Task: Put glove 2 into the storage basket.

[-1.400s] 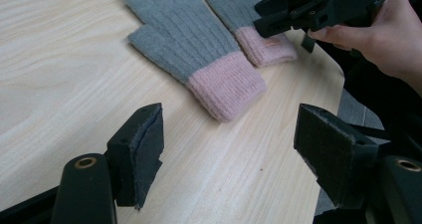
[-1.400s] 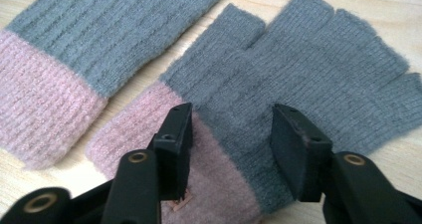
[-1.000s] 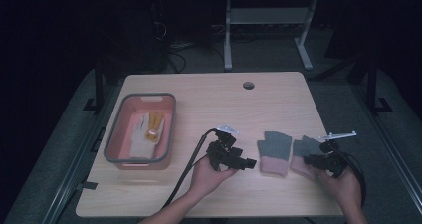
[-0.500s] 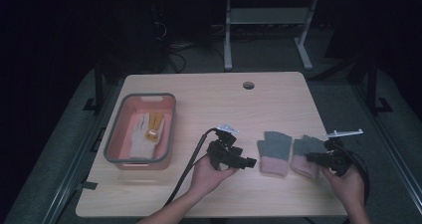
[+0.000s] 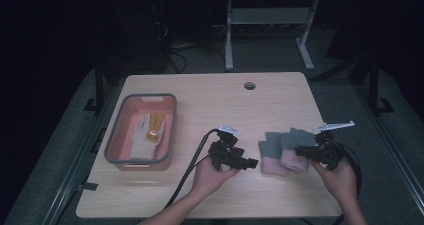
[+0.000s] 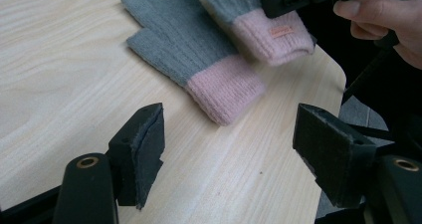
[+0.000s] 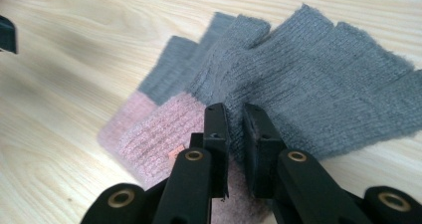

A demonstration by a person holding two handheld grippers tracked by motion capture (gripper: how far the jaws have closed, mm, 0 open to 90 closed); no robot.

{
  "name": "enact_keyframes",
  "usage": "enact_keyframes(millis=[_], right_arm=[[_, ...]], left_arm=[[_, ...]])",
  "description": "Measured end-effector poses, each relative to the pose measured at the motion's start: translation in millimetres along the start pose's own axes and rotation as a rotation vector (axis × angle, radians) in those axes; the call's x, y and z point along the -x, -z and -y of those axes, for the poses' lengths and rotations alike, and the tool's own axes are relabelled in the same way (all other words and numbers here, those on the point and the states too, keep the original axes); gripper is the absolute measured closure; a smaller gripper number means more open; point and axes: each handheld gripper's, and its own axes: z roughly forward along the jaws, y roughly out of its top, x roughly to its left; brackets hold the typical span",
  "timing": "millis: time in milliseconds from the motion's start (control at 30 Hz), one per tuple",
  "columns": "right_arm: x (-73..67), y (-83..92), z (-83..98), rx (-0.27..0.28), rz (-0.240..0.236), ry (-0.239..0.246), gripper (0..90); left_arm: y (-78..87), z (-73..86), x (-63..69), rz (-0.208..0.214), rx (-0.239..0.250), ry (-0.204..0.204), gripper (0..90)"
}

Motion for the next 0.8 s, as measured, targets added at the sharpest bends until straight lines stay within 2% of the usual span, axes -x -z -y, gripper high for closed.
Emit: enact_keyframes(millis=[300,333,367,433,800], right_arm=[[-17.1,-12.6,-8.8,-0.022,-0.025,0.029,81.7],[-19.3,-16.6,-10.1,-0.024,-0.029,0.045,81.7],[-21.3,-17.9,-10.8,-0.032,-0.030,0.036,81.6],[-23.3,-21.9,-11.8,-0.030,-0.028,0.054,81.5],[-30.0,-33.7,-16.3,-0.052,-0.041,0.059,81.0]], left_arm=[[-1.1,0.0,-1.0,-0.004,-0.002,0.005,28.6],[-1.5,-0.2,-1.3,-0.002,0.000,0.008,28.6],[-1.5,-0.2,-1.3,-0.002,0.000,0.008,28.6],[-2.2,-0.2,-1.5,-0.002,0.002,0.013,28.6],[-5.9,-0.3,-2.3,-0.003,0.000,0.022,28.6]])
